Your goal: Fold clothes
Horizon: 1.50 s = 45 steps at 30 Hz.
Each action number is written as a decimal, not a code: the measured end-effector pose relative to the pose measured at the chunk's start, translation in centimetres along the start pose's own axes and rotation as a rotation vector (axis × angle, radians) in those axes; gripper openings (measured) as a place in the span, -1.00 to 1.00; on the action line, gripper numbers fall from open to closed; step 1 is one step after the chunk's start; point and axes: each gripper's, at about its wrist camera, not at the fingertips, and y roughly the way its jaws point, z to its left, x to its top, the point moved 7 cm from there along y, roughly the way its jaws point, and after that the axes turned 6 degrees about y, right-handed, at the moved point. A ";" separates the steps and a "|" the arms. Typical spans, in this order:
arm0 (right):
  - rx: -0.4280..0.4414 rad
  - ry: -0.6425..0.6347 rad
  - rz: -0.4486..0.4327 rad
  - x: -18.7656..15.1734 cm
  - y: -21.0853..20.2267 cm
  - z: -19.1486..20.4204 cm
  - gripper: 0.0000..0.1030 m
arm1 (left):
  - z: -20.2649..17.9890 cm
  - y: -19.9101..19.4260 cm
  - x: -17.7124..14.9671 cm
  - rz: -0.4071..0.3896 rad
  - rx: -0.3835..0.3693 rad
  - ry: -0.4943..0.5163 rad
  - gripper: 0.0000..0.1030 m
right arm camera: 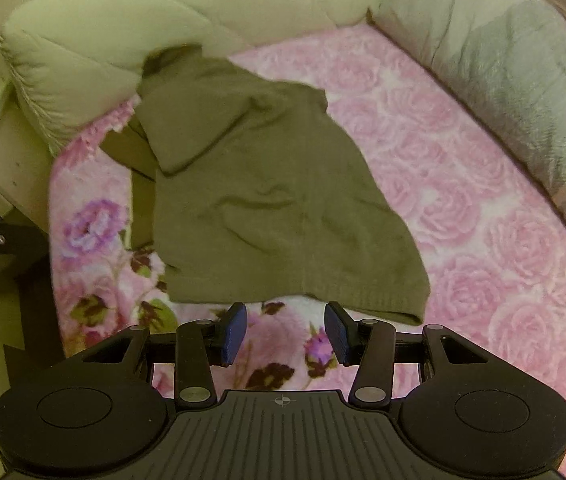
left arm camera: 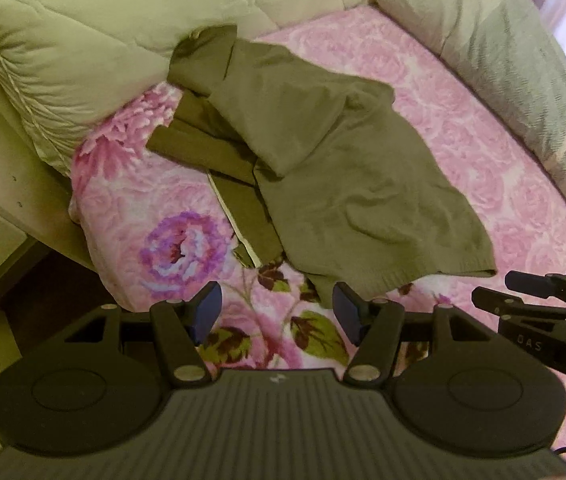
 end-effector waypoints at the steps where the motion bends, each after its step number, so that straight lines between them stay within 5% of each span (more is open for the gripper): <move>1: -0.004 0.002 0.009 0.2 0.8 -0.1 -0.09 | 0.1 0.7 0.3 0.009 -0.003 0.000 0.12; 20: -0.044 0.029 0.163 2.0 15.7 -2.4 -0.10 | 2.2 8.6 3.2 0.110 -0.017 -0.005 0.12; 22: -0.027 0.035 0.159 2.0 15.4 -2.4 -0.68 | 2.1 8.3 3.5 0.102 -0.019 -0.001 0.11; 24: 0.015 0.081 0.160 2.2 14.4 -2.6 -0.75 | 2.1 7.7 4.1 0.086 -0.024 0.006 0.11; 31: 0.256 0.495 0.033 3.7 4.5 -6.5 -0.78 | 1.1 4.0 6.0 -0.001 -0.040 0.020 0.11; 39: 0.596 0.950 -0.409 5.0 -13.8 -13.9 -0.78 | -1.0 -3.5 7.5 -0.153 -0.065 0.045 0.10; 45: 0.699 1.010 -0.733 2.8 -28.6 -18.3 -0.78 | -5.7 -10.0 6.4 -0.263 -0.111 0.124 0.10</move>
